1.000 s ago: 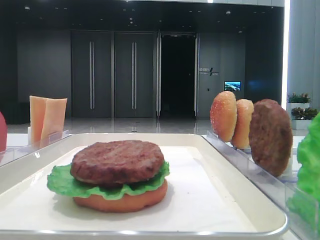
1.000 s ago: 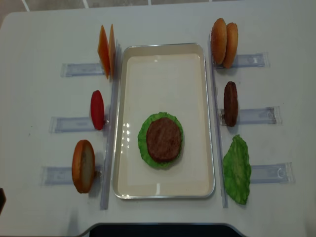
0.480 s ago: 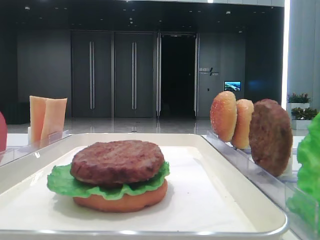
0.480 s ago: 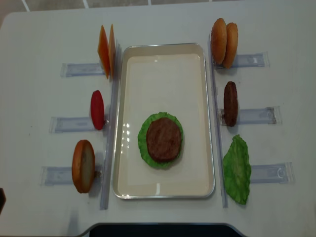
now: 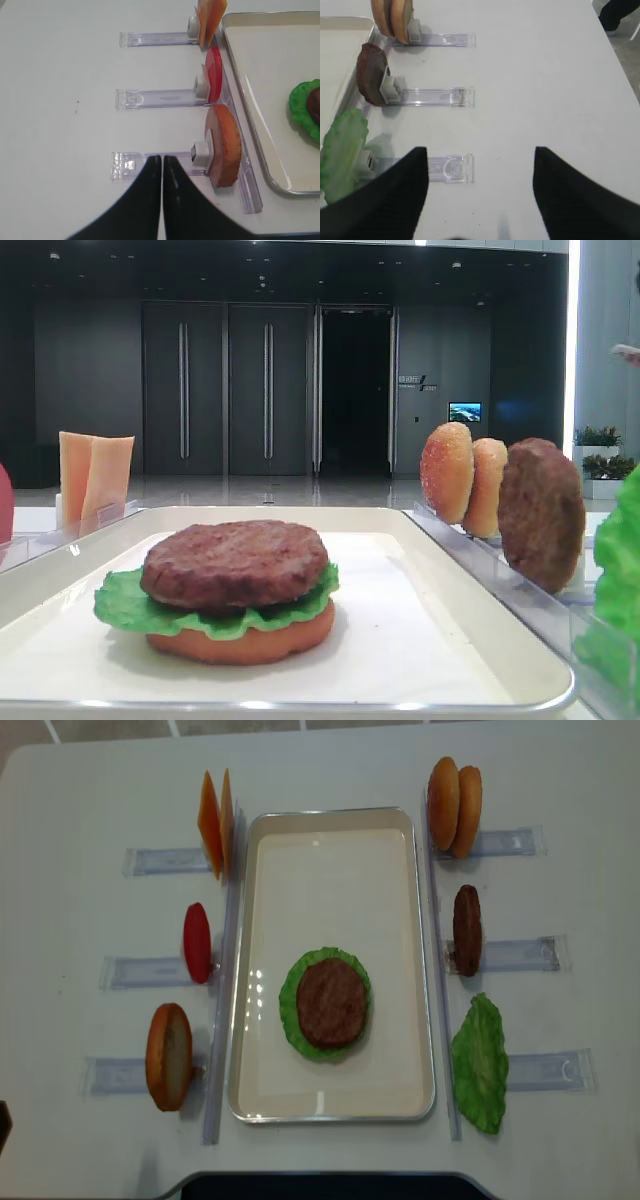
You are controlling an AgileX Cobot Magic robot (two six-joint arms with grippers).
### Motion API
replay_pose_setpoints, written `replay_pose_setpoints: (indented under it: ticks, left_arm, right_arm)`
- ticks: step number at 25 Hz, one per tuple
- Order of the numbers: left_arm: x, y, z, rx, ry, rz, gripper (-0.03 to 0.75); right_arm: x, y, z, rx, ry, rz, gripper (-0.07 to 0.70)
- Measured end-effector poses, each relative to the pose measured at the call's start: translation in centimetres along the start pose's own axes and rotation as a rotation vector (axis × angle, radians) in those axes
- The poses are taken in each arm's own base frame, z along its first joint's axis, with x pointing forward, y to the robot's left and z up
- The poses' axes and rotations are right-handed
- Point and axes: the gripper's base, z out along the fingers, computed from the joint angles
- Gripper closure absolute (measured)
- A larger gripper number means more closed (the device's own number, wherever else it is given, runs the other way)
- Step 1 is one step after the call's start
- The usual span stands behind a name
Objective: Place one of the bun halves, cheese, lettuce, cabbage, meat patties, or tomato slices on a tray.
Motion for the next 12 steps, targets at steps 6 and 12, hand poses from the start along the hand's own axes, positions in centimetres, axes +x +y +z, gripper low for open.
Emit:
replay_pose_setpoints:
  ticks: [6,12]
  left_arm:
    - [0.0,0.0,0.0,0.0,0.0,0.0,0.715]
    - [0.0,0.0,0.0,0.0,0.0,0.0,0.715]
  right_arm:
    - [0.0,0.01,0.0,-0.001,0.0,0.019,0.171]
    - [0.0,0.01,0.0,-0.001,0.0,0.023,0.171]
